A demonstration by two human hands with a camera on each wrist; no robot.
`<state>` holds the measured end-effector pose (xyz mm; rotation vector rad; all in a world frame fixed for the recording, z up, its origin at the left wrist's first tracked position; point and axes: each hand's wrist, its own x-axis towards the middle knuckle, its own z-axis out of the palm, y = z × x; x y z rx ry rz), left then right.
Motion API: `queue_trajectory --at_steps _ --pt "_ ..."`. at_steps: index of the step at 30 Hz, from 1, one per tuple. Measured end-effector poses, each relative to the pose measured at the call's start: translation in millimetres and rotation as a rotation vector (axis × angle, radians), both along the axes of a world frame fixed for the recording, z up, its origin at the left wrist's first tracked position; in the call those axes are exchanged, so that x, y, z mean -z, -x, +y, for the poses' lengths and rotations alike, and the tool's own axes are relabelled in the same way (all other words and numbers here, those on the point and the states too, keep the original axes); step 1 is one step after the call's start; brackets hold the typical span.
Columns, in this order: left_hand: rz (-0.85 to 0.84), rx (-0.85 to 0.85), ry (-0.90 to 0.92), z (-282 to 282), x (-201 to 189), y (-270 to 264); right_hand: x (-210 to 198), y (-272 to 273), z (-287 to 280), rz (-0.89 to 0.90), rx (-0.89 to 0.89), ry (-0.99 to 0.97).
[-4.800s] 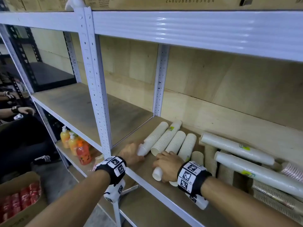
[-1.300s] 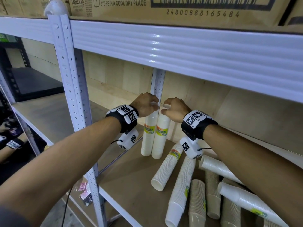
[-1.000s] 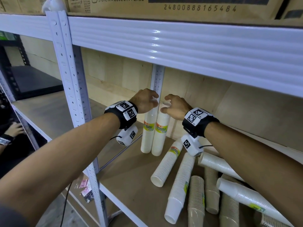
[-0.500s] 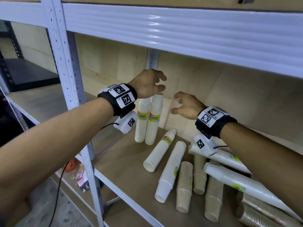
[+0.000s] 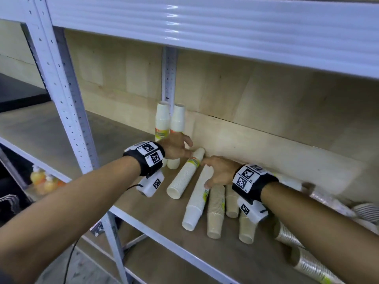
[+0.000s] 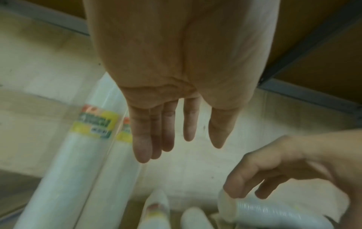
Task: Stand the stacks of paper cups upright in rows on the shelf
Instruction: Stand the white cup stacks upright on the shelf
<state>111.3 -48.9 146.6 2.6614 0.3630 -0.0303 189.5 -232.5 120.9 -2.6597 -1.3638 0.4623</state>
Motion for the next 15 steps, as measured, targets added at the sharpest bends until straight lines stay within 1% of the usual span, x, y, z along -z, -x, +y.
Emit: queue_trajectory --at_steps 3,5,10,12,15 --pt "0.086 0.01 -0.087 -10 17 7 20 12 -5 0.013 -0.02 0.046" --pt "0.123 -0.009 -0.105 -14 31 10 31 19 -7 0.001 -0.031 0.096" --pt "0.168 -0.036 -0.007 -6 72 12 48 32 -7 0.023 -0.06 0.129" --pt "0.184 -0.047 0.017 -7 82 13 54 38 -6 -0.004 -0.074 0.14" --pt "0.194 -0.062 0.006 -9 94 14 61 44 -4 -0.061 -0.114 0.151"
